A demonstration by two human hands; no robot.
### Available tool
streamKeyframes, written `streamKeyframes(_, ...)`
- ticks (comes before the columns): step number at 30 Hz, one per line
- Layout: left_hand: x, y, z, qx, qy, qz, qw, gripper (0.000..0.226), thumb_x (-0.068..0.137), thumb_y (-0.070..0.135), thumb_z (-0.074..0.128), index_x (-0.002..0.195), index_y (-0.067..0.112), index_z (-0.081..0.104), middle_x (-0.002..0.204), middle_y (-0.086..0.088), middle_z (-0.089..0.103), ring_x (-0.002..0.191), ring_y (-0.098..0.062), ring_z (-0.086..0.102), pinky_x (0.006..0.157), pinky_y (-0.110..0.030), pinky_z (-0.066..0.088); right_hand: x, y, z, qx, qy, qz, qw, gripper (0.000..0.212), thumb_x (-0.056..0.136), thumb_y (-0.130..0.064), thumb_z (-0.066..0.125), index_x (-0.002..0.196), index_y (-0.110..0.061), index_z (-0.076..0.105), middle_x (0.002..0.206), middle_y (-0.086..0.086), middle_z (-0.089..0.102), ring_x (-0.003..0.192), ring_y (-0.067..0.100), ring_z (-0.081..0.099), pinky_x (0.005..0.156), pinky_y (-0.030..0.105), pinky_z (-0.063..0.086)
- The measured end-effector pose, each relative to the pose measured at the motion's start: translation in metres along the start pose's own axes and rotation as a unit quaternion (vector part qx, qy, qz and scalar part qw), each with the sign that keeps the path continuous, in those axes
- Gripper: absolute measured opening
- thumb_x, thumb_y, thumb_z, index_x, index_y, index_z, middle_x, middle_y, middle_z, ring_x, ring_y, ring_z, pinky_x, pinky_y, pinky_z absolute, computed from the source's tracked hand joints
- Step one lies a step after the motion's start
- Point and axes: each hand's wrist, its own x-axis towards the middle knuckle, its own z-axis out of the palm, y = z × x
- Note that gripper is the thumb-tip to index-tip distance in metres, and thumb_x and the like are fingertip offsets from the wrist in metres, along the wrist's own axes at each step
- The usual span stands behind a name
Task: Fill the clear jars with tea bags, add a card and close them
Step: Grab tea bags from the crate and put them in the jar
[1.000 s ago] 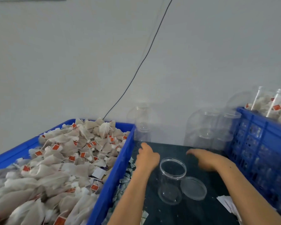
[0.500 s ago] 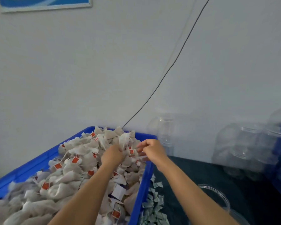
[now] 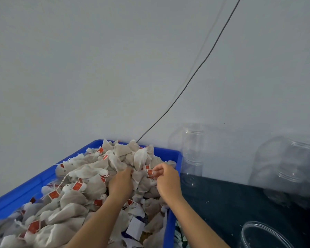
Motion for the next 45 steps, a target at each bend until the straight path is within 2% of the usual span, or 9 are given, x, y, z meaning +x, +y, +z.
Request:
streamKeyframes(3, 0.003, -0.004, 0.003, -0.003, 0.034, 0.006, 0.999, 0.028, 0.101, 0.020, 0.046, 0.128, 0.025, 0.049, 0.119, 0.003, 0.061, 0.093, -0.012, 0.063, 0.076, -0.022, 0.050, 0.001, -0.001, -0.007, 0.144, 0.092, 0.060, 0.983, 0.030, 0.093, 0.009, 0.039, 0.095, -0.013, 0.058, 0.084, 0.003, 0.063, 0.081, 0.018, 0.064, 0.077, 0.030, 0.057)
streamKeyframes(8, 0.009, 0.004, 0.008, 0.005, 0.065, 0.124, 0.990, 0.029, 0.100, 0.025, 0.049, 0.128, 0.027, 0.053, 0.128, 0.006, 0.053, 0.101, -0.009, 0.057, 0.080, -0.019, 0.046, 0.000, -0.001, -0.012, 0.260, 0.160, 0.120, 0.945, 0.035, 0.092, 0.014, 0.036, 0.096, -0.013, 0.057, 0.087, 0.007, 0.063, 0.076, 0.015, 0.064, 0.064, 0.017, 0.050)
streamKeyframes(12, 0.008, 0.025, 0.026, 0.053, 0.009, 0.256, 0.965, 0.036, 0.097, 0.028, 0.052, 0.133, 0.030, 0.054, 0.135, 0.005, 0.051, 0.120, -0.015, 0.048, 0.092, -0.026, 0.044, 0.000, 0.001, -0.010, 0.223, 0.163, 0.114, 0.954, 0.032, 0.091, 0.014, 0.039, 0.095, -0.013, 0.055, 0.088, 0.008, 0.062, 0.081, 0.018, 0.064, 0.067, 0.016, 0.048)
streamKeyframes(18, 0.011, 0.059, 0.048, 0.163, -0.029, 0.216, 0.962, 0.039, 0.094, 0.027, 0.060, 0.132, 0.019, 0.052, 0.139, -0.005, 0.048, 0.131, -0.025, 0.040, 0.105, -0.036, 0.041, 0.000, 0.002, -0.006, 0.113, 0.133, 0.080, 0.981, 0.026, 0.092, 0.009, 0.041, 0.093, -0.012, 0.055, 0.086, 0.005, 0.061, 0.083, 0.017, 0.061, 0.070, 0.016, 0.047)
streamKeyframes(28, 0.023, 0.054, 0.040, 0.215, -0.039, 0.191, 0.957, 0.028, 0.097, 0.020, 0.055, 0.123, 0.012, 0.056, 0.126, -0.009, 0.059, 0.121, -0.026, 0.052, 0.095, -0.034, 0.047, 0.002, 0.004, -0.005, 0.042, 0.109, 0.065, 0.991, 0.022, 0.093, 0.007, 0.042, 0.095, -0.013, 0.053, 0.083, -0.001, 0.057, 0.075, 0.009, 0.054, 0.060, 0.011, 0.043)
streamKeyframes(32, 0.028, 0.044, 0.024, 0.043, 0.007, 0.117, 0.992, 0.016, 0.096, 0.028, 0.056, 0.105, 0.018, 0.066, 0.100, 0.002, 0.068, 0.089, -0.010, 0.064, 0.079, -0.021, 0.049, -0.001, 0.002, -0.007, 0.054, 0.090, 0.062, 0.993, 0.022, 0.094, 0.004, 0.044, 0.100, -0.014, 0.053, 0.088, -0.003, 0.057, 0.077, 0.006, 0.054, 0.062, 0.011, 0.043)
streamKeyframes(35, 0.029, 0.024, 0.001, -0.102, 0.074, 0.068, 0.990, 0.019, 0.092, 0.040, 0.061, 0.098, 0.025, 0.069, 0.091, 0.010, 0.068, 0.079, -0.004, 0.061, 0.073, -0.020, 0.051, -0.001, 0.001, -0.008, 0.063, 0.048, 0.052, 0.996, 0.032, 0.092, 0.004, 0.048, 0.114, -0.019, 0.052, 0.100, -0.009, 0.056, 0.089, 0.004, 0.055, 0.070, 0.011, 0.043)
streamKeyframes(39, 0.027, 0.018, -0.040, -0.271, 0.069, 0.100, 0.955, 0.008, 0.084, 0.034, 0.072, 0.088, 0.026, 0.073, 0.078, 0.018, 0.068, 0.073, 0.003, 0.062, 0.069, -0.015, 0.049, -0.003, -0.004, -0.009, 0.103, 0.016, 0.008, 0.995, 0.036, 0.089, -0.018, 0.066, 0.114, -0.035, 0.046, 0.105, -0.019, 0.054, 0.098, 0.003, 0.056, 0.080, 0.017, 0.046)
streamKeyframes(45, 0.018, 0.032, -0.084, -0.480, -0.093, 0.153, 0.858, 0.013, 0.076, 0.013, 0.079, 0.087, 0.013, 0.074, 0.081, 0.000, 0.075, 0.074, -0.011, 0.072, 0.064, -0.017, 0.053, -0.006, -0.009, -0.012, 0.197, -0.023, -0.001, 0.980, 0.035, 0.077, -0.037, 0.077, 0.096, -0.050, 0.050, 0.093, -0.020, 0.060, 0.093, 0.003, 0.061, 0.083, 0.033, 0.054)
